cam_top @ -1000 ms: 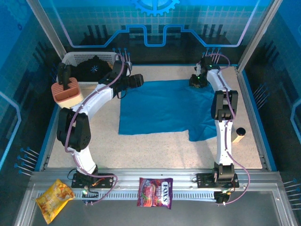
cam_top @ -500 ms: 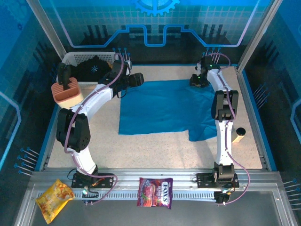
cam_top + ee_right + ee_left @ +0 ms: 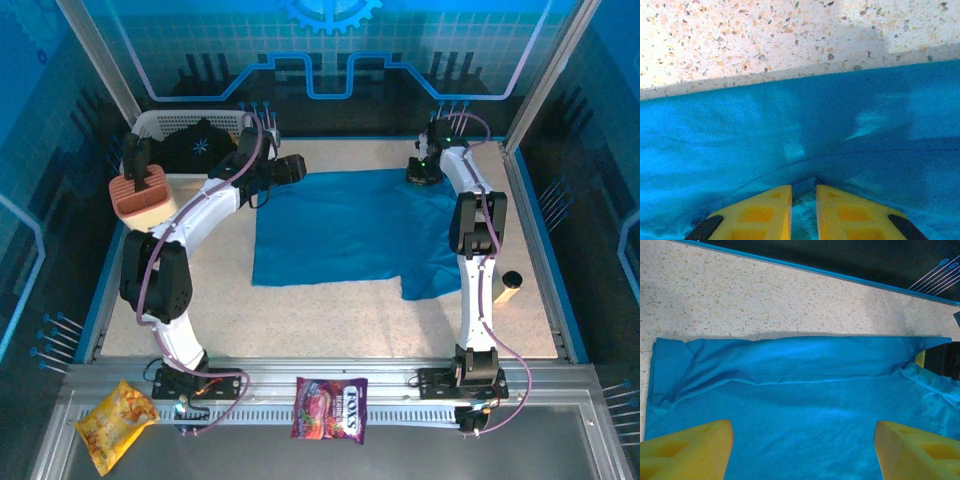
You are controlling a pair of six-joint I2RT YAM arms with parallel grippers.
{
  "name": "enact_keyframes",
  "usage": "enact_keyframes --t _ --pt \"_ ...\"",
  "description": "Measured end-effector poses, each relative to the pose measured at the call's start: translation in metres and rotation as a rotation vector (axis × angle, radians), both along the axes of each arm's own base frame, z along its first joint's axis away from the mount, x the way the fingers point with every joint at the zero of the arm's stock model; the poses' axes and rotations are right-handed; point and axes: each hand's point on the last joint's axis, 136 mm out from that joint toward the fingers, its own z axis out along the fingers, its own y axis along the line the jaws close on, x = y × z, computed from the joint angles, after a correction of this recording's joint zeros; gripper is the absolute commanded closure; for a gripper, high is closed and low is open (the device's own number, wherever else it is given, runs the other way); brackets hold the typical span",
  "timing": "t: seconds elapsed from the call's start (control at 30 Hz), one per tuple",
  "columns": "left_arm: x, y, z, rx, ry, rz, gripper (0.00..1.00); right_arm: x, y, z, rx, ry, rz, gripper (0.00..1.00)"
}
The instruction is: Fold and stack the t-shirts
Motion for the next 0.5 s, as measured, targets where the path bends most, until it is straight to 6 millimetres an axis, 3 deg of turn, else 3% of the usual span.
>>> enact_keyframes --t 0.2,0.5 --pt "-0.0002 -0.0006 0.0000 -0.002 0.001 -0.003 0.25 -0.0002 0.0000 0.0000 0.002 0.002 -0.005 0.71" --pt "-0.0002 -0.0006 0.0000 -0.002 0.001 -0.003 0.24 -0.0005 0.0000 -0.0001 0.003 0.004 -0.007 0.76"
